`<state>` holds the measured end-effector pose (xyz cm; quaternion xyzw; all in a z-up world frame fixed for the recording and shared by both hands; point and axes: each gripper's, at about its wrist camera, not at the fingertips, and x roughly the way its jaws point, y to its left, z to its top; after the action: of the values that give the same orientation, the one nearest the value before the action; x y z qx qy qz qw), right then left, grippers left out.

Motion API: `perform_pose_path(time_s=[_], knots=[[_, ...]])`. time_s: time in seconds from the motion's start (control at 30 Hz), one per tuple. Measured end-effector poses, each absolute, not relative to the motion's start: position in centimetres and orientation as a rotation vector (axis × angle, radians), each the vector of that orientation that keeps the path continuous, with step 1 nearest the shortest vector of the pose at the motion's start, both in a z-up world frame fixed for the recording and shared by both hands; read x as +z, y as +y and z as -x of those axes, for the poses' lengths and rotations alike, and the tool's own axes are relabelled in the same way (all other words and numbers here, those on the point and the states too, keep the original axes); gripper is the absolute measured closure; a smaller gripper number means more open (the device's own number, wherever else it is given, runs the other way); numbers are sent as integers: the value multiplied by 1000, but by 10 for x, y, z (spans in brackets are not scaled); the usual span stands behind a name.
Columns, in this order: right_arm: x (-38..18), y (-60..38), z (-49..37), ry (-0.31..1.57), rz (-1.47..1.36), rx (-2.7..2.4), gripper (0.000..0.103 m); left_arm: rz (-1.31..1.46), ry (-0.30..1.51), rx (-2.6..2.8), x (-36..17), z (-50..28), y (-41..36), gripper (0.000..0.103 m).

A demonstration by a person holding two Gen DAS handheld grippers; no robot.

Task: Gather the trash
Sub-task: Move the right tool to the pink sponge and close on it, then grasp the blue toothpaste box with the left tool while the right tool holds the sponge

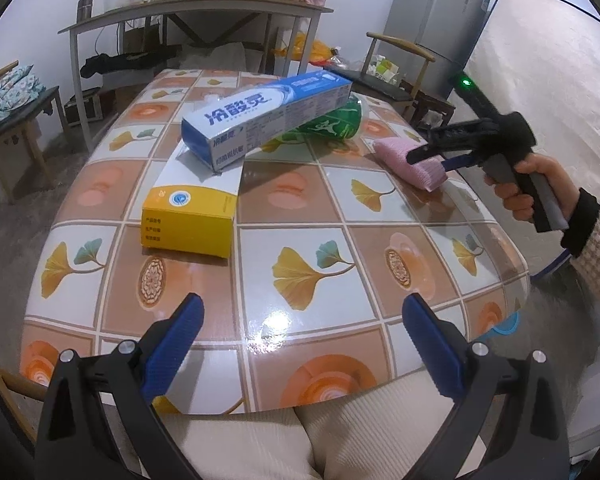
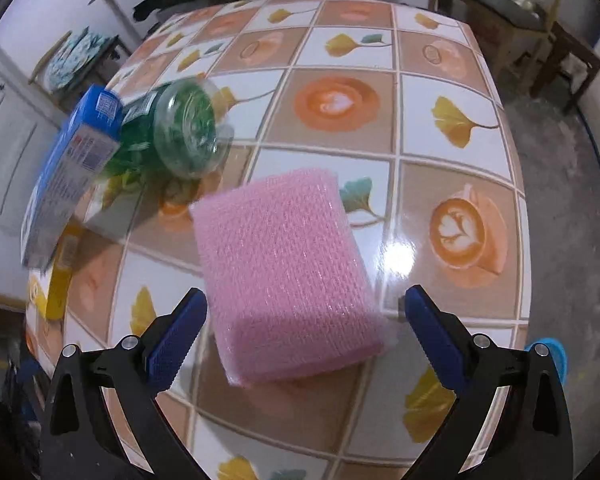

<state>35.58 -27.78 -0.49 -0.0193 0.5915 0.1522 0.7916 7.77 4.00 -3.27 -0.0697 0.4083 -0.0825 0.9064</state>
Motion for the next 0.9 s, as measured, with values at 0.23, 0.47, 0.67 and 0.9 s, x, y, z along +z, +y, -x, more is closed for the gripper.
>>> perform_pose_path(time_s=[0.23, 0.47, 0.67, 0.9], knots=[[-21, -240, -365, 1278, 256, 294, 8, 137, 833, -144, -24, -70, 45, 6], [-12, -246, -338, 1283, 176, 266, 24, 81, 781, -87, -9, -80, 57, 6], [-4, -253, -294, 1261, 88, 319, 24, 30, 710, -69, 16, -111, 68, 6], [-10, -240, -249, 1211, 241, 388, 16, -84, 772, -199, 31, -178, 55, 6]])
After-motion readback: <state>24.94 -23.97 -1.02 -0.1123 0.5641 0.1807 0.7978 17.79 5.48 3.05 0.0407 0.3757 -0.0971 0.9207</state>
